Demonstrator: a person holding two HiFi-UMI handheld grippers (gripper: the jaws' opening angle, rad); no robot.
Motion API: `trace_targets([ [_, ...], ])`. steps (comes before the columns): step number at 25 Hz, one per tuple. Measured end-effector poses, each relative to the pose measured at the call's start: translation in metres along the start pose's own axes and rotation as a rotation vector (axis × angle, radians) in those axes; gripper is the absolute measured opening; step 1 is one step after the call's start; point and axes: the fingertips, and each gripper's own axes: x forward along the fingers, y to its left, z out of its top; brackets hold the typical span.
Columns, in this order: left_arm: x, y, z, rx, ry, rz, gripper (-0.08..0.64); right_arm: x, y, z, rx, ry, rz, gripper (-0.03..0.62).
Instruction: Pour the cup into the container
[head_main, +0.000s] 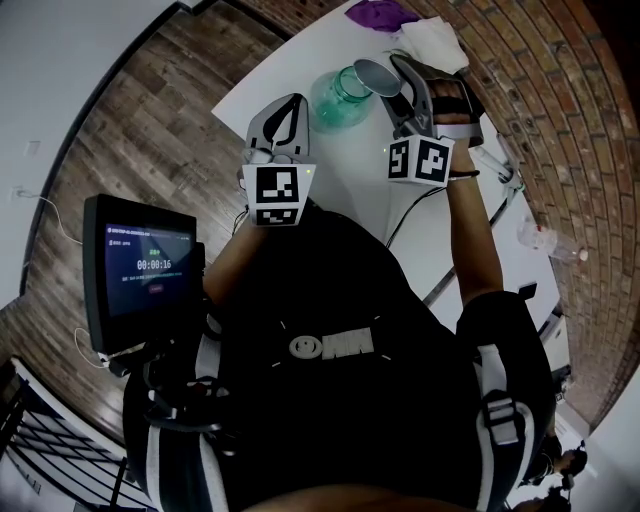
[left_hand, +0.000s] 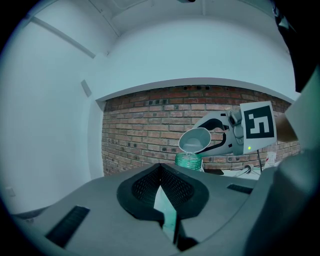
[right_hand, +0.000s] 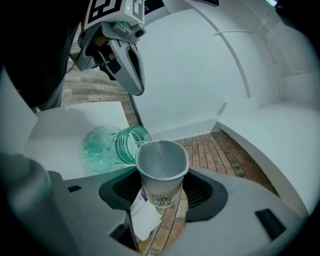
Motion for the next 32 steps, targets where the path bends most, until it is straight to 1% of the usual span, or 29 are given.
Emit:
trace_targets([
  [32,0.0015,-0.0069,0.0017,-0.003,-0.014,-0.016,-0.006,-0.0033,-0.0009,-0.002,-0.068,0.007,-0.021,0.261],
])
